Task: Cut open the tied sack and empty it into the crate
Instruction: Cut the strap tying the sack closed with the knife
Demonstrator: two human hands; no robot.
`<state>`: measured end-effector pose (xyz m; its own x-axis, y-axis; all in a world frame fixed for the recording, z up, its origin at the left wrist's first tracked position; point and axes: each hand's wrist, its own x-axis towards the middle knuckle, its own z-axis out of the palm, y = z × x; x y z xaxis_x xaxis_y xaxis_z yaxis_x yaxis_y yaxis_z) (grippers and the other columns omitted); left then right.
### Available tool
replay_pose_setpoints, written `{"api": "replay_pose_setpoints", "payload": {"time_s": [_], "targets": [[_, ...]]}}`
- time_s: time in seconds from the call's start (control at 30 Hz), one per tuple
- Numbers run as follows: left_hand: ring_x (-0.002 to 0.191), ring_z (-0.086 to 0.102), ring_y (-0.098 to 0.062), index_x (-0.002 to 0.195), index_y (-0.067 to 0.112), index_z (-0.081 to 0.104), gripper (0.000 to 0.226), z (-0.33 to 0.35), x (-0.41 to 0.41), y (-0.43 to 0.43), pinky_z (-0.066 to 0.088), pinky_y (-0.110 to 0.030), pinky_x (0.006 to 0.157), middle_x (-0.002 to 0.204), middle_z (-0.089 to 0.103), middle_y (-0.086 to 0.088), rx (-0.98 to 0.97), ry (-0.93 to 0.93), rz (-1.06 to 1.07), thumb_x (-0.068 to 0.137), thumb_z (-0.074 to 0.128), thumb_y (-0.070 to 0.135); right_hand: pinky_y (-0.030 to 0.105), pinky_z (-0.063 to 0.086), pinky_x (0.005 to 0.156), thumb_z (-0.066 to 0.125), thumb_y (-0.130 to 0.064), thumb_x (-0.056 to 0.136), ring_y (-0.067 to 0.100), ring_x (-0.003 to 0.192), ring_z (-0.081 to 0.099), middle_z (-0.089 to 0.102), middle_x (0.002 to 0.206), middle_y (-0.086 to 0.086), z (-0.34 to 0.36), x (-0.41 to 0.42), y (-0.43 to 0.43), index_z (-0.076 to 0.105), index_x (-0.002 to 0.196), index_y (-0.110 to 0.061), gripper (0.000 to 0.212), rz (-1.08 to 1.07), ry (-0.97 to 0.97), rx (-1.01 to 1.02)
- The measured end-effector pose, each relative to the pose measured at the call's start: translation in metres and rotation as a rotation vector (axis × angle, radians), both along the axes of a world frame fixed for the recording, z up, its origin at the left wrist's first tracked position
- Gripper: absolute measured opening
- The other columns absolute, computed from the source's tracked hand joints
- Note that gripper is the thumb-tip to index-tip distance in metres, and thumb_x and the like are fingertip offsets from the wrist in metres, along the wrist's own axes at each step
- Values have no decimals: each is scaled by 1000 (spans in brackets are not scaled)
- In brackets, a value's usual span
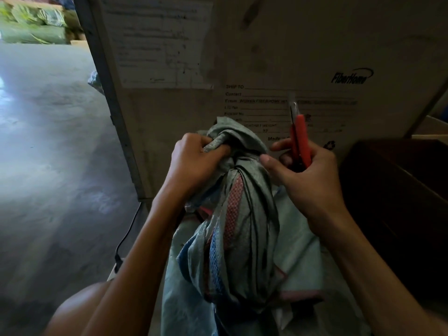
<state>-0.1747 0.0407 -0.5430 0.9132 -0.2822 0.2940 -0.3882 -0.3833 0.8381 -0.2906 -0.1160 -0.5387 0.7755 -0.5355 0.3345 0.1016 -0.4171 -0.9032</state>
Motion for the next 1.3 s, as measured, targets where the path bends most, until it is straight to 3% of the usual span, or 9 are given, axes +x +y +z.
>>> {"api": "replay_pose_setpoints", "payload": {"time_s": [0.2, 0.37, 0.63, 0.73, 0.83, 0.93, 1.03, 1.13, 1.3], "targets": [[64, 68, -16, 80, -2, 75, 30, 4, -2, -3, 56, -36, 63, 76, 78, -13, -80, 168, -114, 85, 75, 27, 37, 63, 71, 81, -50, 71, 6, 67, 71, 74, 70, -8, -10, 6, 10, 78, 84, -27, 26, -95, 127, -197], [60, 71, -2, 78, 15, 77, 14, 8, -1, 10, 53, -14, 54, 65, 77, 4, -82, 310, -285, 89, 75, 24, 38, 62, 72, 80, -37, 77, 9, 69, 71, 74, 71, -6, -13, 11, 12, 79, 83, -24, 14, -75, 208, -205], [50, 61, -9, 59, 13, 69, 51, 13, 17, 34, 49, -26, 58, 57, 68, 1, -92, 425, -77, 59, 79, 64, 38, 50, 83, 76, -24, 75, 29, 82, 64, 70, 88, 25, 27, -11, 4, 76, 79, -15, 11, 333, 32, 256], [69, 62, -15, 84, 0, 72, 60, 9, 14, 30, 48, -28, 65, 77, 70, -6, -228, 331, -154, 66, 83, 57, 44, 37, 81, 71, -29, 78, 26, 90, 48, 58, 87, 14, 24, -10, -1, 74, 79, -23, 6, 395, 36, 438], [81, 65, -7, 101, 13, 64, 48, 6, 18, 28, 52, -16, 68, 90, 72, 2, -471, 182, -250, 69, 82, 44, 23, 45, 58, 62, -26, 92, 14, 62, 54, 56, 68, -4, 16, -6, -12, 64, 78, -24, 14, 323, 9, 651], [79, 64, -10, 95, 24, 61, 18, 1, 29, 19, 52, -19, 65, 87, 68, 3, -792, 110, 0, 78, 69, 24, 16, 32, 35, 51, -24, 101, 5, 37, 39, 47, 53, -6, 10, 0, -22, 55, 76, -20, 25, 226, -34, 946], [84, 61, -17, 94, 19, 61, 9, -22, 39, 14, 48, -25, 66, 88, 66, -2, -231, 109, 337, 87, 65, 14, 19, 49, 55, 68, -21, 92, 14, 53, 57, 61, 69, 2, 0, 8, -34, 62, 92, -15, 9, 273, -52, 1254], [72, 61, -16, 75, 8, 71, 25, -44, 27, 13, 49, -23, 64, 77, 67, -9, 311, 522, -176, 88, 72, 30, 31, 57, 83, 78, -18, 77, 25, 89, 62, 62, 110, 13, -4, 10, -35, 64, 122, -11, 48, 244, 35, 1280], [48, 65, -10, 80, 4, 63, 17, -46, -12, -16, 52, -16, 45, 54, 70, -2, -578, 762, -405, 95, 57, 0, 21, 37, 35, 59, -16, 93, 11, 41, 45, 51, 61, 2, -15, 17, -21, 63, 85, -11, 10, 78, 187, 1020]]}}
